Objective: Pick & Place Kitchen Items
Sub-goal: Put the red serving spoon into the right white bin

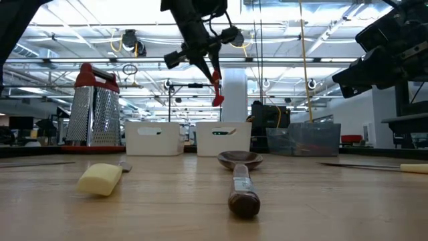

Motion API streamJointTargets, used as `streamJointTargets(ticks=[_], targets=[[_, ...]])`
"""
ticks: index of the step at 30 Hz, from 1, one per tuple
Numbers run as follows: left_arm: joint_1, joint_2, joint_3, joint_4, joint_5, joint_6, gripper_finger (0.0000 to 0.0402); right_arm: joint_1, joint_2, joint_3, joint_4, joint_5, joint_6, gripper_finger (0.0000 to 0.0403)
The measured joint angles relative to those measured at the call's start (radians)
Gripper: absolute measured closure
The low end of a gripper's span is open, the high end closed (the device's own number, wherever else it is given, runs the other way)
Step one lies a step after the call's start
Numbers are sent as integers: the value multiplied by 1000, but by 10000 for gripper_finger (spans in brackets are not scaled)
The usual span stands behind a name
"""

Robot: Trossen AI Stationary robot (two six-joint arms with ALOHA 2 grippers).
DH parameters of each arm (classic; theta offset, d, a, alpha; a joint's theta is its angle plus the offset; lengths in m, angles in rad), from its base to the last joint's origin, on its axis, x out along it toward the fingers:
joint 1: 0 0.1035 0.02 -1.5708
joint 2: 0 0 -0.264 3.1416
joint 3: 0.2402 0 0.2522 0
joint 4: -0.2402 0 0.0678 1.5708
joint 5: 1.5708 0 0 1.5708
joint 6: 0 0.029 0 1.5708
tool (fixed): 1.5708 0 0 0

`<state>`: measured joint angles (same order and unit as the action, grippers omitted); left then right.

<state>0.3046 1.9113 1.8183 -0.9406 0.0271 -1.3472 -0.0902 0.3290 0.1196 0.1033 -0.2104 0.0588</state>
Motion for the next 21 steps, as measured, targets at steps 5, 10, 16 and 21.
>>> streamJointTargets(ticks=[5,10,16,21], targets=[[-7,44,0,60,-15,-68,358,0,0,0,-1,0,3,403],[-1,83,-1,109,-21,-117,358,0,-2,1,-2,-3,6,403],[1,128,-1,108,-8,-196,358,-1,2,1,5,-2,5,403],[4,160,-1,129,7,-263,358,-1,1,1,4,-2,5,403]])
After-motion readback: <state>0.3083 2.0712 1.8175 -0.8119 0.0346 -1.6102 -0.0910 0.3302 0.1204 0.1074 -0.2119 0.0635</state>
